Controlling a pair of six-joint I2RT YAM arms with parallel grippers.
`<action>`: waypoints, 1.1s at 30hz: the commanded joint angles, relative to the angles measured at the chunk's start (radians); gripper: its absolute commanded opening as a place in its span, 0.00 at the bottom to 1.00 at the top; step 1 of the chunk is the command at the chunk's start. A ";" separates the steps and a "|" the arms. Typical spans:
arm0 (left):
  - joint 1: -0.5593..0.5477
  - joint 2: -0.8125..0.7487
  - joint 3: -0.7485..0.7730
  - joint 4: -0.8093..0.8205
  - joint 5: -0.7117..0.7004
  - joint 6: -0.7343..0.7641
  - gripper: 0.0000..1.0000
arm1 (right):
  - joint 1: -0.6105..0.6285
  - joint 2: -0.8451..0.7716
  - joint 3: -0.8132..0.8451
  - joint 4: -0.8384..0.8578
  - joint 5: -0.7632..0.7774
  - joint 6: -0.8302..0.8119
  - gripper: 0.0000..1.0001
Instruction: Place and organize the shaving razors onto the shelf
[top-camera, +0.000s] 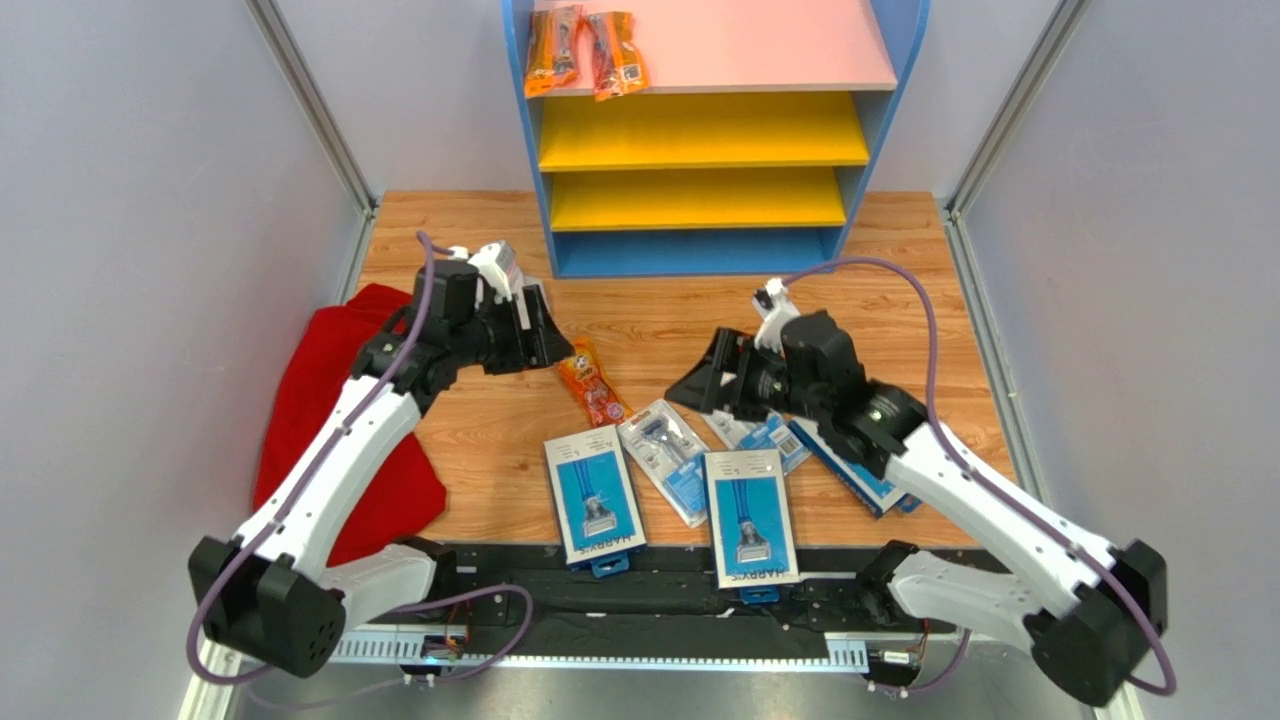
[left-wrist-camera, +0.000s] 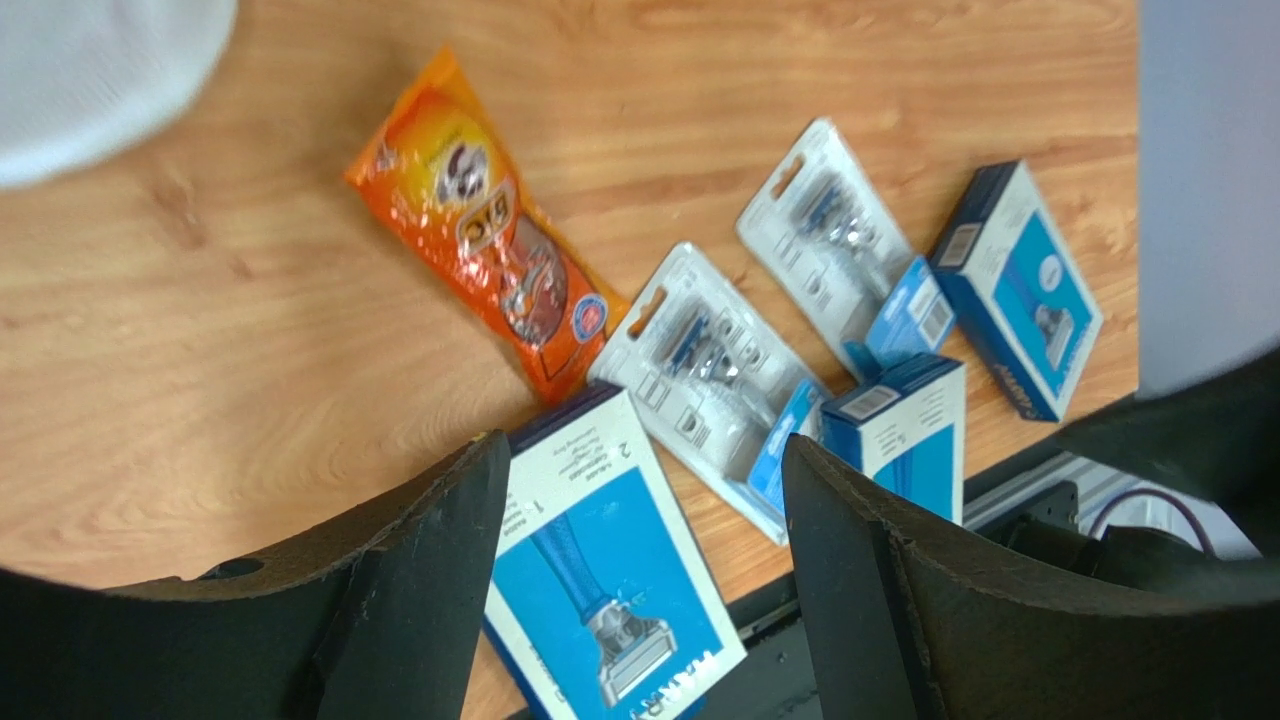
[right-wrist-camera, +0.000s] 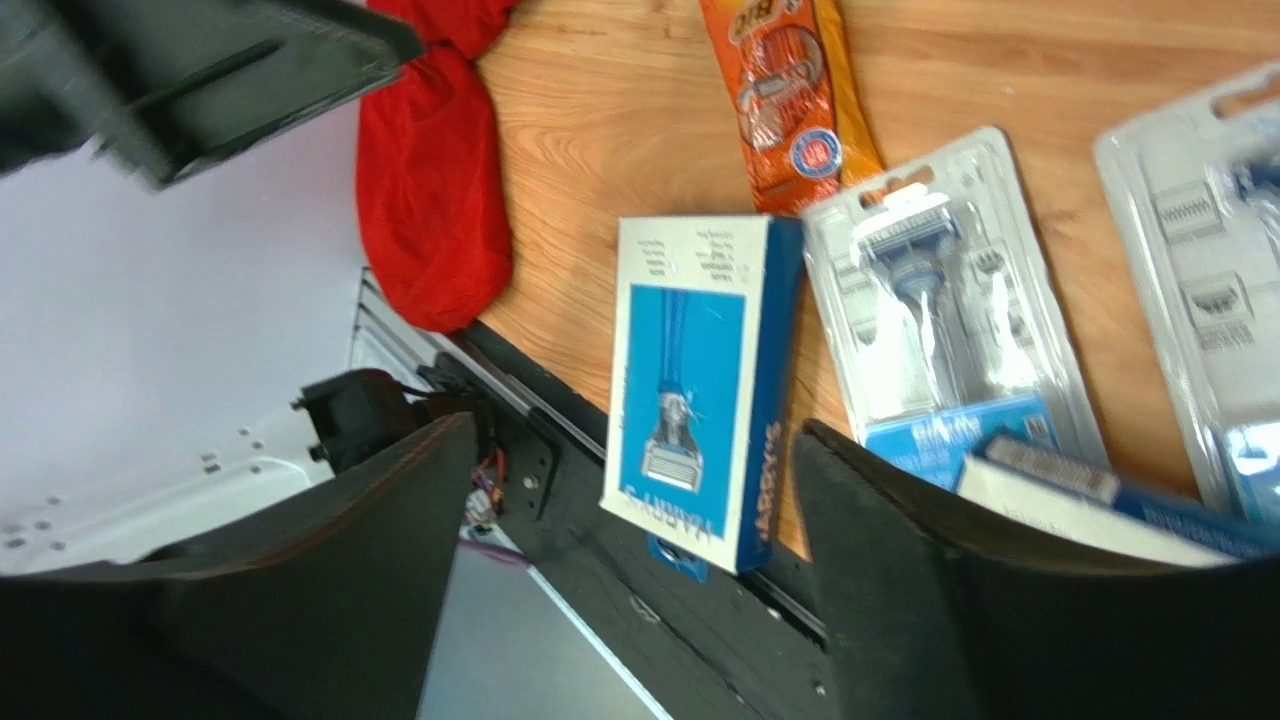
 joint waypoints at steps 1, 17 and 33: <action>-0.002 0.084 -0.046 0.063 0.040 -0.069 0.76 | 0.075 -0.222 -0.064 -0.118 0.302 -0.048 0.88; 0.001 0.414 -0.128 0.321 -0.001 -0.138 0.75 | 0.077 -0.551 -0.245 -0.221 0.384 -0.044 0.97; 0.002 0.674 -0.108 0.543 0.052 -0.215 0.50 | 0.077 -0.511 -0.293 -0.159 0.347 -0.017 0.97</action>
